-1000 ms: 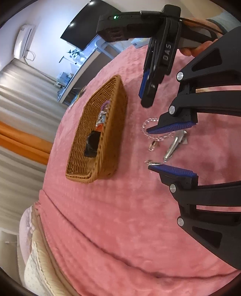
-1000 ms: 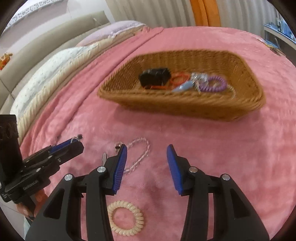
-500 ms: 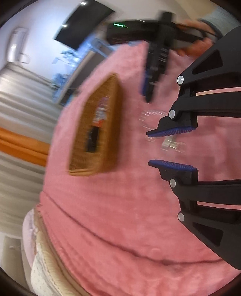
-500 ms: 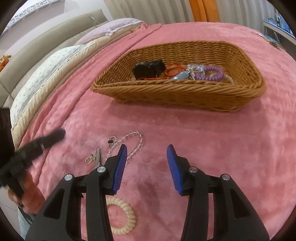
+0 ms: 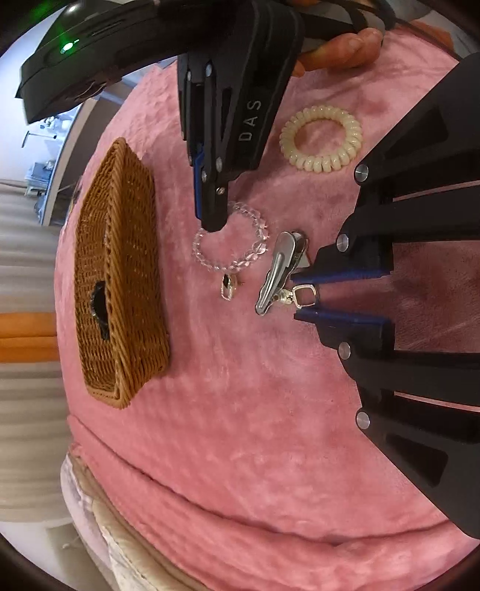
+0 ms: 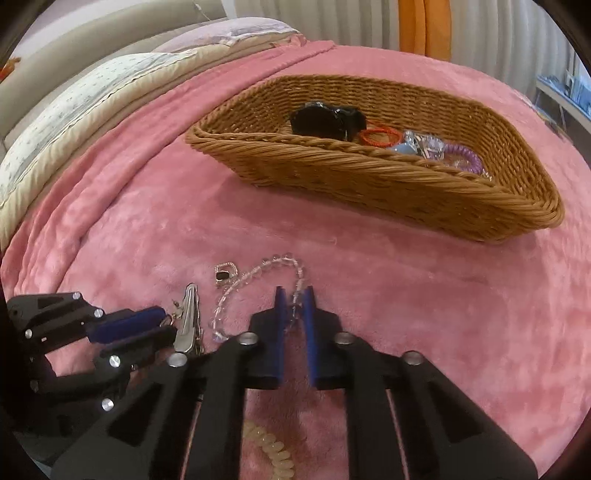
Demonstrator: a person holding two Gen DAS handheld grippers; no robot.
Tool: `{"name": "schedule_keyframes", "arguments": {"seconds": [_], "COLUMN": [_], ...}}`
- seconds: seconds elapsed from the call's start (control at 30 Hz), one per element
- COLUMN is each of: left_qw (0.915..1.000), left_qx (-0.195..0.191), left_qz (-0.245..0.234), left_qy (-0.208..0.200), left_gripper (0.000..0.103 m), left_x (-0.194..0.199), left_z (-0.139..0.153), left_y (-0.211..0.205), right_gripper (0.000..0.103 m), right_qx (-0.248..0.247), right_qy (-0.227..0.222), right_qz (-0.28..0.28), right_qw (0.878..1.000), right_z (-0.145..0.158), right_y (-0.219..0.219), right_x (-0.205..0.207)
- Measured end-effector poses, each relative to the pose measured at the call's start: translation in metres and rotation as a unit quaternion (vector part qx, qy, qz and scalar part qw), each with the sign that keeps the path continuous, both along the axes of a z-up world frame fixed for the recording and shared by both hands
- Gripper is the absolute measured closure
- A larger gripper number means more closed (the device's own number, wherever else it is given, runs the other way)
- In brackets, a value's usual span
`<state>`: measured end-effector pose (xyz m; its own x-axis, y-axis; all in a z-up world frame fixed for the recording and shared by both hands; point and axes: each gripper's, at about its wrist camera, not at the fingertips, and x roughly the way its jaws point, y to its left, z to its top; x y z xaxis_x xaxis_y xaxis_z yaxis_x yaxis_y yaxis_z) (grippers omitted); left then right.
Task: Organize jewelry
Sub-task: 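Grasp the small earring with the left tool while the right tool grasps the clear bead bracelet, then carry earring and bead bracelet into the basket and open both tools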
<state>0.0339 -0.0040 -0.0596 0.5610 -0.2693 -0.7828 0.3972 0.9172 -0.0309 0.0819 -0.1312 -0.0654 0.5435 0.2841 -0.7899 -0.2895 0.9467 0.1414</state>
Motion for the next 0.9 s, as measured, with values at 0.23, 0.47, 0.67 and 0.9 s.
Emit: {"name": "schedule_keyframes", "arguments": {"seconds": [0.23, 0.47, 0.67, 0.9], "left_qw": [0.999, 0.9958, 0.9913, 0.9857], "left_qx": [-0.043, -0.086, -0.11, -0.123], "left_qz": [0.005, -0.002, -0.023, -0.041], "left_qy": [-0.014, -0.031, -0.069, -0.108], "left_gripper": [0.103, 0.103, 0.103, 0.103], "left_x": [-0.006, -0.009, -0.015, -0.012], "left_z": [0.012, 0.025, 0.053, 0.085], "left_y": [0.01, 0.016, 0.011, -0.002], "right_gripper": [0.097, 0.097, 0.097, 0.097], "right_qx": [0.024, 0.053, 0.066, 0.075], "right_qy": [-0.015, -0.033, -0.062, -0.103], "right_qz": [-0.005, -0.006, -0.006, -0.017], "right_qw": [1.0, 0.998, 0.996, 0.992], "right_z": [0.012, 0.032, 0.061, 0.101], "right_y": [-0.018, -0.034, -0.043, -0.057], "right_x": [-0.009, -0.019, -0.031, -0.038]}}
